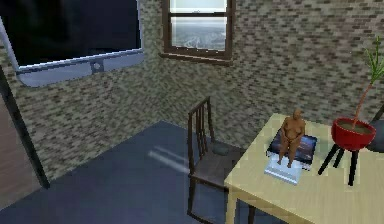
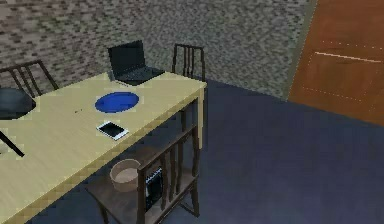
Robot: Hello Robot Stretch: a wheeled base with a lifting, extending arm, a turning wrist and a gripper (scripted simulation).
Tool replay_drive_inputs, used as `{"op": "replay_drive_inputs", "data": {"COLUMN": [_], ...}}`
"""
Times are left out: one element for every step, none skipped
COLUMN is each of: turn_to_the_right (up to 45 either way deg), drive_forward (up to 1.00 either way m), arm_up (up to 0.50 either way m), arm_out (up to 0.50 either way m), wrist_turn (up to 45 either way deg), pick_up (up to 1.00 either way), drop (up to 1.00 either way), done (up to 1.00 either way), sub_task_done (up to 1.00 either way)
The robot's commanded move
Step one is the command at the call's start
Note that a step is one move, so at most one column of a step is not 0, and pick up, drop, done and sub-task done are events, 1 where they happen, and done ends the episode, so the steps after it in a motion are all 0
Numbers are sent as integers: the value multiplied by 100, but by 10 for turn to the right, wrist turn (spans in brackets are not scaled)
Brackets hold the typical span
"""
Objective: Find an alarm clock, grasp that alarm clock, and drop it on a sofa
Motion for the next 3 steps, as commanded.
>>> {"op": "replay_drive_inputs", "data": {"turn_to_the_right": [90, 0, -450], "drive_forward": [0, 5, 0], "arm_up": [0, 0, 0], "arm_out": [0, 0, 0], "wrist_turn": [0, 0, 0], "pick_up": [0, 0, 0], "drop": [0, 0, 0], "done": [0, 0, 0], "sub_task_done": [0, 0, 0]}}
